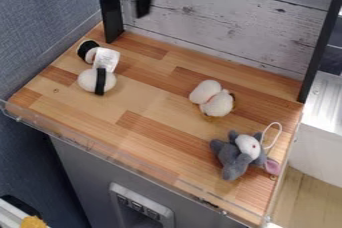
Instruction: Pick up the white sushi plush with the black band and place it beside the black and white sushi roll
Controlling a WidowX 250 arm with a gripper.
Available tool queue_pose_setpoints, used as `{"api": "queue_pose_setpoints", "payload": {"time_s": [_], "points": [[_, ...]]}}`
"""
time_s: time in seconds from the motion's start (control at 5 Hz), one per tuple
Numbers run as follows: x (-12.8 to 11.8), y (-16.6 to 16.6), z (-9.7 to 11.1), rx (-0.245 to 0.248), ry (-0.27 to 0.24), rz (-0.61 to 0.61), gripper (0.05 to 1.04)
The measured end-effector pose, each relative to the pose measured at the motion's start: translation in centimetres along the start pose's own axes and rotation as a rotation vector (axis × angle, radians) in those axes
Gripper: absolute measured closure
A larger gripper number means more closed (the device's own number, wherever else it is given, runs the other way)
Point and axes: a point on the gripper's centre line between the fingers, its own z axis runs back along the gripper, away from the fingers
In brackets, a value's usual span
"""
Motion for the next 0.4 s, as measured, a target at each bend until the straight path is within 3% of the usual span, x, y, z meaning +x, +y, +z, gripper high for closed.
{"api": "queue_pose_setpoints", "payload": {"time_s": [0.2, 0.4], "points": [[1.0, -4.1, 0.6, 0.014, -0.003, 0.003, 0.084], [2.0, -8.6, 1.8, 0.024, -0.037, 0.005, 0.084]]}}
